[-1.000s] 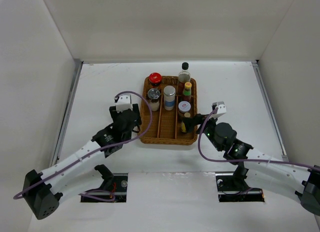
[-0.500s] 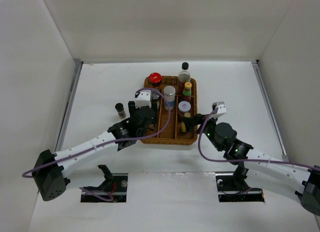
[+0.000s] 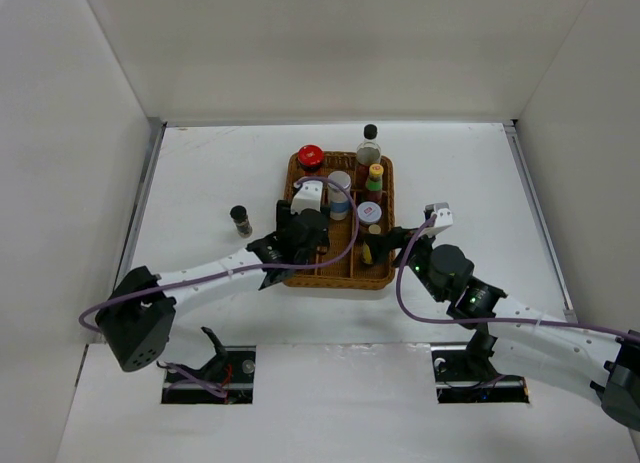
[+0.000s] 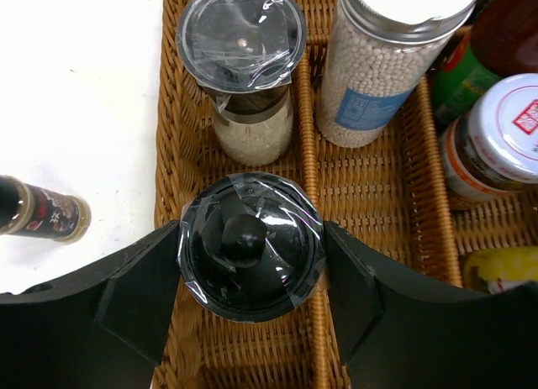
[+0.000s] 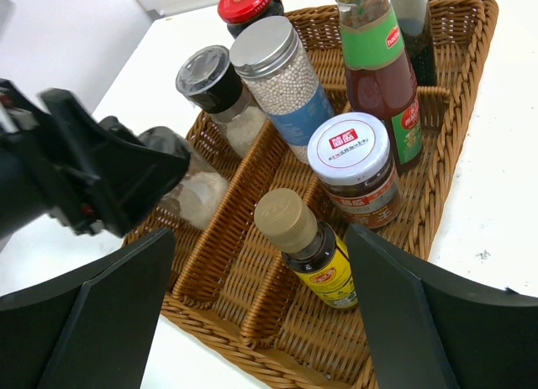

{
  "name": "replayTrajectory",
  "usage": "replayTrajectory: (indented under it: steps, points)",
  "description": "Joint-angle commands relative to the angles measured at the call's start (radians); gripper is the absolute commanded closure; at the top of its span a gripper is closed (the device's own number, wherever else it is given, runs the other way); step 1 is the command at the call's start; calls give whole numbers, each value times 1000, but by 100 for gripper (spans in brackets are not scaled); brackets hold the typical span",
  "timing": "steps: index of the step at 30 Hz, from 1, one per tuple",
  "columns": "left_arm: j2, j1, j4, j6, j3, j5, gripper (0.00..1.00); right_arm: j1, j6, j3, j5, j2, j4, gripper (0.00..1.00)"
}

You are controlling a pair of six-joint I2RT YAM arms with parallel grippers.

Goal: Organize the condiment bottles

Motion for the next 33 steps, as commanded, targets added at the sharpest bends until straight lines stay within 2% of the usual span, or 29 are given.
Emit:
replayTrajectory:
  steps: [1,9,18,27,33]
  points:
    - [4,16,157,22,-2,0,58,0,-4,-2,-3,-7,60,11]
    - [19,28,155,-13,-48,-10,45,-1,-1,-2,-7,-11,60,10]
    - [-73,36,142,4,-73,-12,17,-1,-1,-5,0,-16,57,5]
    - [-278,91,86,-28,-80,-24,15,0,-1,-3,-1,-11,59,4]
    - [-350,182,-42,-70,-71,-112,15,0,0,-5,-3,-17,57,4]
